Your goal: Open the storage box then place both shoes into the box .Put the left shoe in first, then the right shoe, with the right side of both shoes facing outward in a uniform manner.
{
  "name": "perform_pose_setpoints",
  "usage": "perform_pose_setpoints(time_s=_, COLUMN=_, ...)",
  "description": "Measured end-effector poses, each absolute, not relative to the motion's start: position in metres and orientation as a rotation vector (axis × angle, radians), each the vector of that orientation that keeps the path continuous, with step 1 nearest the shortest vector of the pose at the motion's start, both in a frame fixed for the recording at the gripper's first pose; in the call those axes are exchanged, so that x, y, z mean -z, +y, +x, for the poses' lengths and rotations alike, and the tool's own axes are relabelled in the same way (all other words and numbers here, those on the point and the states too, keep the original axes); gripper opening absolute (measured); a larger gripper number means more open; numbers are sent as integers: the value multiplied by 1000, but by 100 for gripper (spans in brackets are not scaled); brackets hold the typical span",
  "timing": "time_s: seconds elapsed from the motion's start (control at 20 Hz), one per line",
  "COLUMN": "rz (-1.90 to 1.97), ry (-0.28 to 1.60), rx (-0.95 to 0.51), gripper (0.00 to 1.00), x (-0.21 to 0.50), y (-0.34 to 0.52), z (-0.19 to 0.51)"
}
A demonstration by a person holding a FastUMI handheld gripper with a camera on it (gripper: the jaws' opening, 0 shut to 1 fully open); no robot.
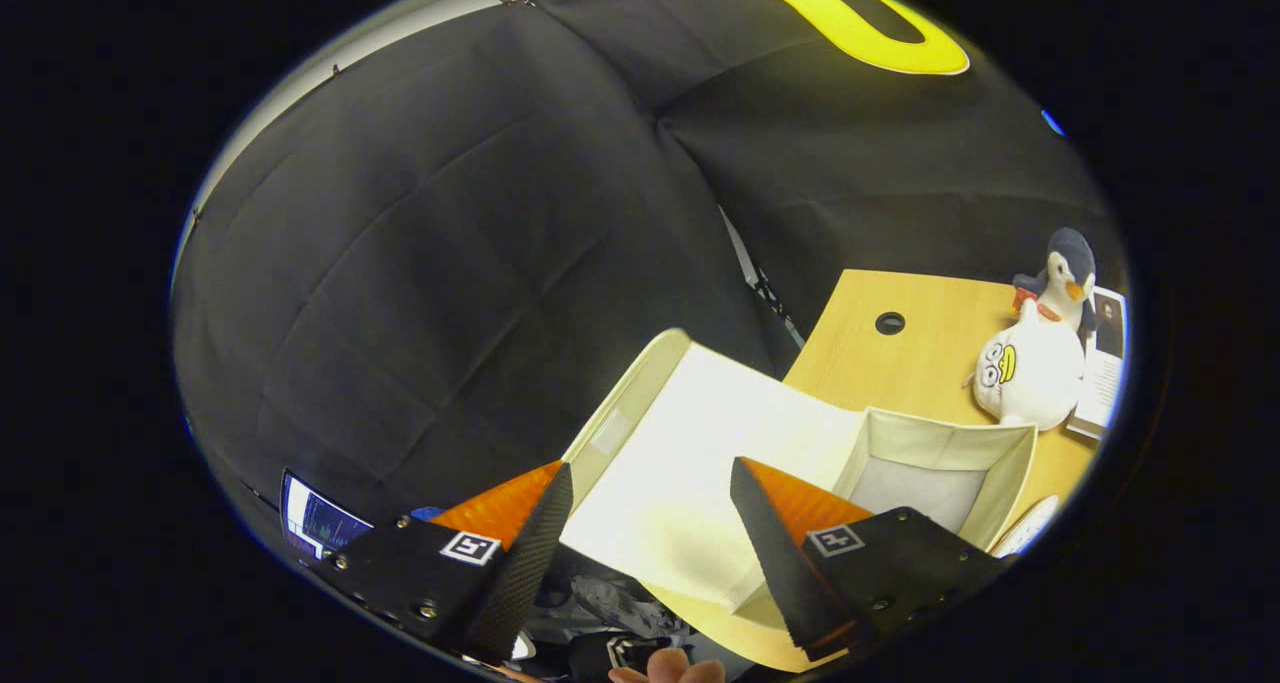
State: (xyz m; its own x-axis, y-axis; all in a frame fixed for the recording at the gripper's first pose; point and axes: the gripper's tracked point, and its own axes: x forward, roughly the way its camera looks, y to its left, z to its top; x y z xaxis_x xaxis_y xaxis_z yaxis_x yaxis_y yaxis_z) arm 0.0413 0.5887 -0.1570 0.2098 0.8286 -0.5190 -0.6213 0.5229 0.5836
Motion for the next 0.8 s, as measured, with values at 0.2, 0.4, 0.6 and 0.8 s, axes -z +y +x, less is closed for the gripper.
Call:
perform_pose_setpoints(time_s=0.2, rz=266, ry=884, rx=-1015, gripper=96, x=147, y=565, z=49)
perform_pose_setpoints(time_s=0.4, rz=284, ry=879, rx=-981, gripper=96, x=142, y=527, z=57)
perform_pose_setpoints(time_s=0.6, rz=300, ry=880, rx=-931, gripper=96, x=146, y=479, z=69)
perform_pose_setpoints(time_s=0.8, rz=299, ry=871, rx=-867, gripper=96, x=154, y=431, z=79)
